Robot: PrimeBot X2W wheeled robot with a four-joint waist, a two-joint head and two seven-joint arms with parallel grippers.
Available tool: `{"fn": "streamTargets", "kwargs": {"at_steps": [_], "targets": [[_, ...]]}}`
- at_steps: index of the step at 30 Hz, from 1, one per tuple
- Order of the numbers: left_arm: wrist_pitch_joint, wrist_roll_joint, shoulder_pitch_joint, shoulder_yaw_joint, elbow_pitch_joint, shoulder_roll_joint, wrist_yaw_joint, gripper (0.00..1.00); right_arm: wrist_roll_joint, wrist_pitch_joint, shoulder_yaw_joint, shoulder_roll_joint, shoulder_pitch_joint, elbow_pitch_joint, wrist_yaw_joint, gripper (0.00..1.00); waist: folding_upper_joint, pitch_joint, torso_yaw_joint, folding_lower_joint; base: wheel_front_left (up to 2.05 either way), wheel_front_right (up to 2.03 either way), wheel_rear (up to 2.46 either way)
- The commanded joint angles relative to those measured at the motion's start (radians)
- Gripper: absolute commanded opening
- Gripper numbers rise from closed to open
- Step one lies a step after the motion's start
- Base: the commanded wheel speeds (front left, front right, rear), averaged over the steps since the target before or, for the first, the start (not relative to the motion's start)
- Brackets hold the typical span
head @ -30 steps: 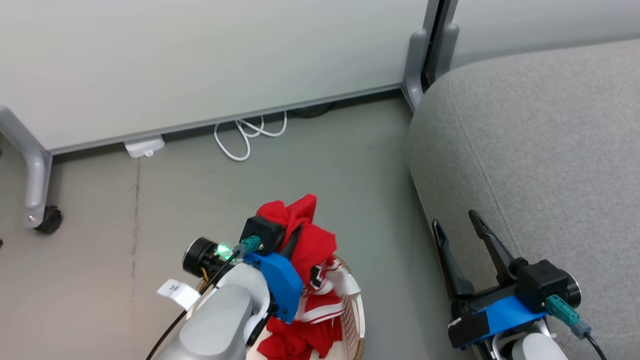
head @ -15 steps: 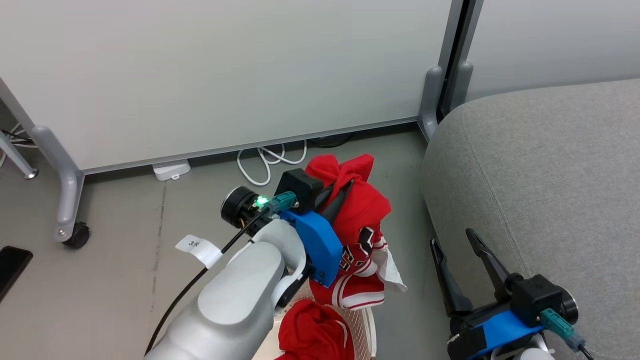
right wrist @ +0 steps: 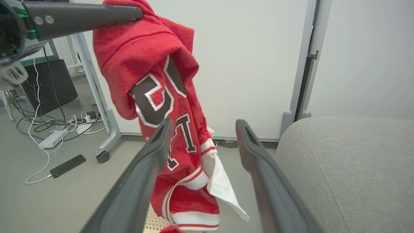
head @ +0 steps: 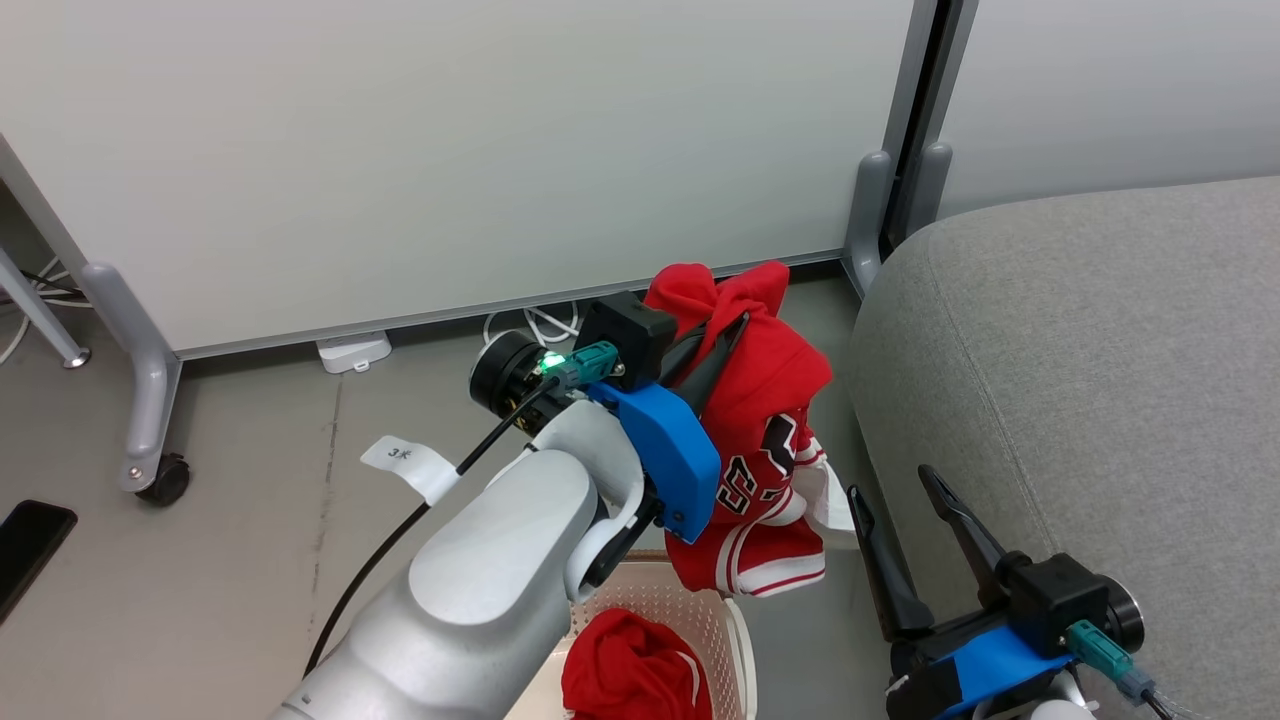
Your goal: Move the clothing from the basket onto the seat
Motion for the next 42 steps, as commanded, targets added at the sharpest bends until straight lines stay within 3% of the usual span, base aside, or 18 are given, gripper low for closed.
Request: {"fn": "streamTargets", "kwargs": {"at_steps": [1, 21, 30, 42], "targets": [[-0.001, 0.000, -0.011, -0.002, 0.003, 0.001, 0.009, 0.00, -0.006, -0.004, 0.001, -0.003, -0.007, 0.001, 0.000, 1.00, -0.0001, 0.001, -0.001, -0.0001, 0.00, 0.00, 0.00], [-0.010, -0.017, -0.030, -0.030, 0.030, 0.001, 0.020, 0.00, -0.002, 0.005, 0.134, -0.003, -0.090, 0.061, 0.000, 1.00, -0.0001, 0.020, 0.004, -0.0001, 0.00, 0.00, 0.00], [-0.012, -0.041, -0.037, -0.060, 0.012, 0.001, 0.024, 0.00, -0.065, 0.021, 0.127, -0.003, -0.196, 0.200, 0.000, 1.00, -0.0001, 0.022, 0.019, -0.0001, 0.00, 0.00, 0.00], [-0.018, -0.077, -0.039, -0.110, -0.006, 0.001, 0.034, 0.00, -0.005, 0.037, 0.197, -0.003, -0.339, 0.429, 0.000, 1.00, -0.0001, 0.011, 0.040, -0.0001, 0.00, 0.00, 0.00]]}}
